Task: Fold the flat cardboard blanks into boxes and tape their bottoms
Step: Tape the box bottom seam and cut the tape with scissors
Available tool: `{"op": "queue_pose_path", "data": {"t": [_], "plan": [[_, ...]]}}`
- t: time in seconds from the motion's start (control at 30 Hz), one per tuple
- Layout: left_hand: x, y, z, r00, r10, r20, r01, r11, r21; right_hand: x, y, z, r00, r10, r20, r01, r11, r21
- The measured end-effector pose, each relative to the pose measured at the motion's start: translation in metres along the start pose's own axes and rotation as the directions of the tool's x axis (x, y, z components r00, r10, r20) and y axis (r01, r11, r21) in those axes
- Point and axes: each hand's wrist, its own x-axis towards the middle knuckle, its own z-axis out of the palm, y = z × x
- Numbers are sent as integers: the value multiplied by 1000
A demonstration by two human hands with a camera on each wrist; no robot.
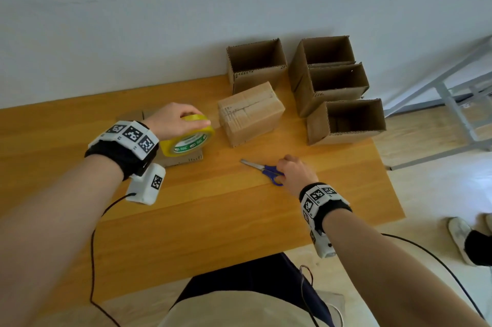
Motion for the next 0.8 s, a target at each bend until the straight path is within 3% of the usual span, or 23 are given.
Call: {"op": "queue_pose_path", "data": {"t": [0.33, 0.47, 0.6, 0.7, 0.8], "plan": [[-11, 2, -4, 1000, 6, 29, -7, 999, 31, 4, -9, 11, 995, 80, 54, -77, 996, -53], [-16, 6, -6, 999, -18, 44, 17, 1000, 27, 2, -14, 5, 984, 113, 140, -95, 987, -131], [-19, 9, -4, 996, -47, 81, 42, 998, 55, -2, -18, -7, 969, 119, 217, -100, 990, -96], [-19, 9, -1, 994, -60, 95, 55, 997, 55, -5, -20, -15, 960, 62, 272, -103, 984, 142], [-20, 11, 0, 993, -67, 93, 65, 998, 27, -13, -22, -20, 949, -17, 315, -172, 810, 561]]}}
